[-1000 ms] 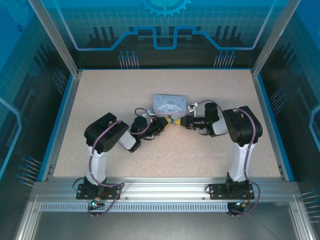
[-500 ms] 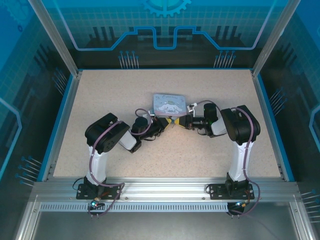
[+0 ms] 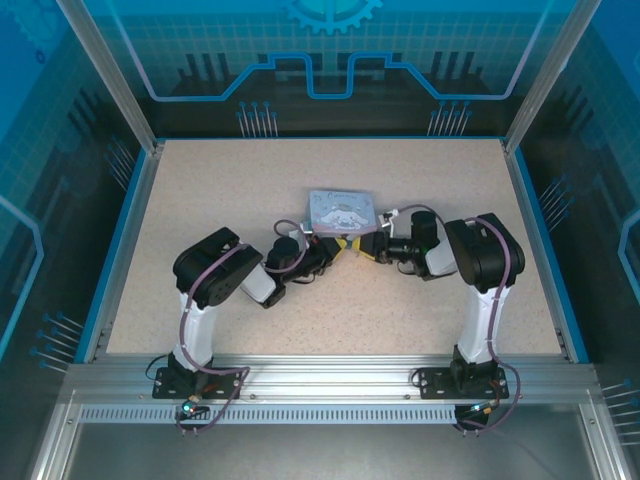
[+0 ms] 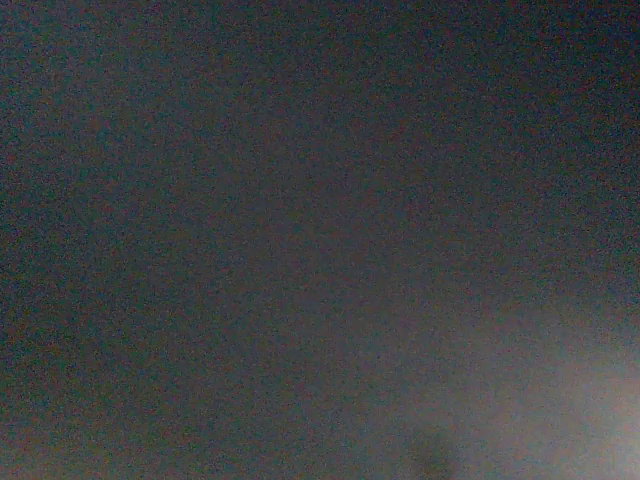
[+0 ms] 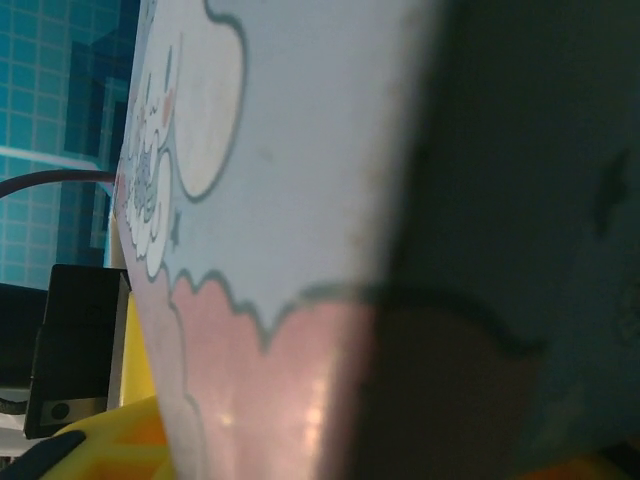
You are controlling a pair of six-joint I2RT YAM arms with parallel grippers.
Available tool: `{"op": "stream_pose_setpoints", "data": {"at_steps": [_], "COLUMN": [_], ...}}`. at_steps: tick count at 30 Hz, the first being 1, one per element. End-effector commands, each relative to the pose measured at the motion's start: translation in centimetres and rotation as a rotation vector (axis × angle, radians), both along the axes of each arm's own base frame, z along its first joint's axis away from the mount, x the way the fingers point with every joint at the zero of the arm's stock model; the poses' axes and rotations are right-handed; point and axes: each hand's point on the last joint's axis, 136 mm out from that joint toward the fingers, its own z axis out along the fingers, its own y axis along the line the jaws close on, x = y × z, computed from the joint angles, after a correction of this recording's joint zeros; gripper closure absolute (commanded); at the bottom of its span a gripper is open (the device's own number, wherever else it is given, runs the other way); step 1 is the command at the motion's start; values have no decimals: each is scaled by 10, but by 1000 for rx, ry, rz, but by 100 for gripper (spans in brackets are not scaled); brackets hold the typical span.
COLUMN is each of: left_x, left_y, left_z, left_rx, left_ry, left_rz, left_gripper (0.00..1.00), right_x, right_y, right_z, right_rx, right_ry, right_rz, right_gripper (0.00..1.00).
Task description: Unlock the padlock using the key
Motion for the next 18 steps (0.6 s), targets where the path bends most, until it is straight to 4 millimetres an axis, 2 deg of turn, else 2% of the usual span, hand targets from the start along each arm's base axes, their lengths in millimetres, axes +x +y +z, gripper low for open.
{"op": "stream_pose_setpoints", "data": {"at_steps": [1,6,9,15,18], "left_x": [-50,-47,-46,-45,-45], "left_y": [-37,-34,-34,-34,-34], "left_z": [6,2,3,9,7], "left_rx": [-60,-54,-57,-64,-64], "left_ry": [9,18,17,6,11], "left_rz": [-240,-228,-225,-226,-226], "left_gripper": [100,100,100,100,100], "right_x": [25,20,15,5,3], "right_y": [-13,-23,-26,-39,-38], "right_z": [30,41,42,37,38], "right_rx": [-2,26,19,9,18], "right_ry": [-161,-176,-168,-145,-142], "right_rz": [-93,-112,-113,-132,-124], "right_gripper": [48,37,37,46,52]}}
